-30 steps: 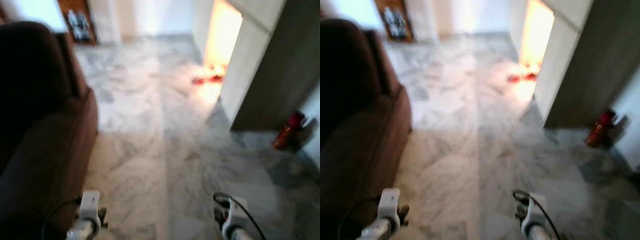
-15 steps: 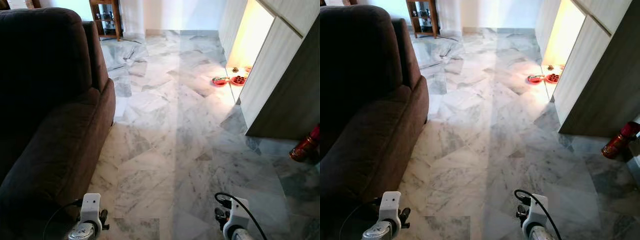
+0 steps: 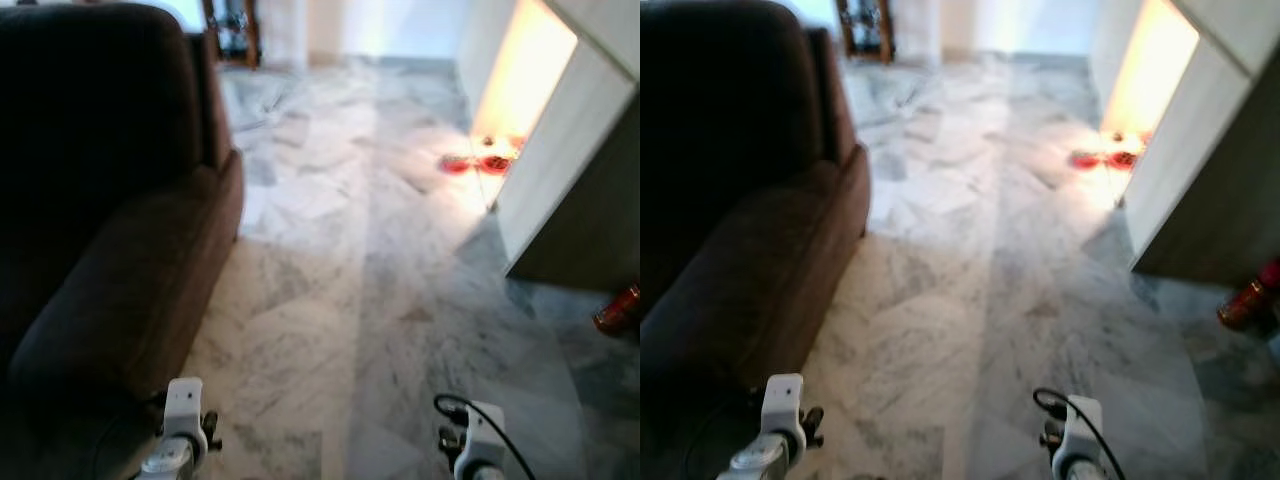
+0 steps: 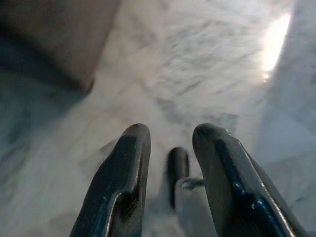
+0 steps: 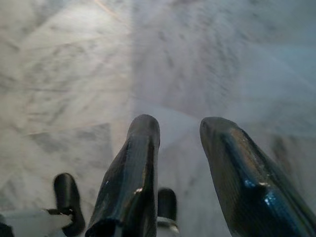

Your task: Move the pillow to the sofa from floor

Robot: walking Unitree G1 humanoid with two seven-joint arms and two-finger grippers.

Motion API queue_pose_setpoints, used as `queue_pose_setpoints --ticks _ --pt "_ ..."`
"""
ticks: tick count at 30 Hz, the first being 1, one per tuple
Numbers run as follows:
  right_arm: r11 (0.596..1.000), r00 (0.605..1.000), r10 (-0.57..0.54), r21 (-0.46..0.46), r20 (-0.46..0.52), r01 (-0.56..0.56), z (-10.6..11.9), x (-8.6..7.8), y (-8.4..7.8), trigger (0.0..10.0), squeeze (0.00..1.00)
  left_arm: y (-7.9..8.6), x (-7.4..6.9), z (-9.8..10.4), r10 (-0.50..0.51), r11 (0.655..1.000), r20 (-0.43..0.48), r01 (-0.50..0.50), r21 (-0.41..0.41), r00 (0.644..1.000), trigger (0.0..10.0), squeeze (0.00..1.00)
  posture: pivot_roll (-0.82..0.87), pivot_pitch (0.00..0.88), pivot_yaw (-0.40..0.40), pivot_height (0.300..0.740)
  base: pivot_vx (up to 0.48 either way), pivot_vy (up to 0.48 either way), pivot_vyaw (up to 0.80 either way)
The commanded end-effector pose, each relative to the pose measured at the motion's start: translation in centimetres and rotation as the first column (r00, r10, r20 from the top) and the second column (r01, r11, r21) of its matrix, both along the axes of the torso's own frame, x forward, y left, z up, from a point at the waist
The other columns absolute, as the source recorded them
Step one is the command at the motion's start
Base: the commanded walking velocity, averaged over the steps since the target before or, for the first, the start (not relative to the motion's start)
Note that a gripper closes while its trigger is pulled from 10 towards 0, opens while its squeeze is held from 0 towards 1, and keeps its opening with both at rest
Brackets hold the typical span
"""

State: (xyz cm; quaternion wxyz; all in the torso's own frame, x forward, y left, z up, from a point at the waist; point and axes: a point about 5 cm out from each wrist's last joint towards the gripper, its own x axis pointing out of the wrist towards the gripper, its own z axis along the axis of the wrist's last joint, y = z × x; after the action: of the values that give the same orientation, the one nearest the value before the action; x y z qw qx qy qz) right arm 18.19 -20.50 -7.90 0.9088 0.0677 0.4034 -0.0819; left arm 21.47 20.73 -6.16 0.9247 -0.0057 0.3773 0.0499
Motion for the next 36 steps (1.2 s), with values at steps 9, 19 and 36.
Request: queue_pose_setpoints --ticks 9,19,36 --pt "0.999 1.0 0.0 0.042 -0.013 0.001 -0.2 0.0 0.9 10.0 0.0 0.2 -0.6 -0.4 0.012 1.0 -0.031 -0.012 0.001 0.999 10.0 0.0 -0.03 0.051 -0.009 0.74 0.0 0.262 0.0" --pt "0.998 0.999 0.011 0.067 -0.031 -0.009 -0.4 -0.1 1.6 10.0 0.0 0.1 -1.0 -0.7 0.015 1.0 -0.054 -0.015 0.002 0.998 10.0 0.0 -0.04 0.054 -0.001 0.74 0.0 0.291 0.0" --pt "0.997 0.999 0.014 0.072 -0.05 -0.011 -0.5 -0.3 1.7 10.0 0.0 0.4 -1.4 -0.8 0.026 1.0 -0.066 -0.026 0.005 0.998 10.0 0.0 -0.02 0.071 -0.011 0.74 0.0 0.446 0.0"
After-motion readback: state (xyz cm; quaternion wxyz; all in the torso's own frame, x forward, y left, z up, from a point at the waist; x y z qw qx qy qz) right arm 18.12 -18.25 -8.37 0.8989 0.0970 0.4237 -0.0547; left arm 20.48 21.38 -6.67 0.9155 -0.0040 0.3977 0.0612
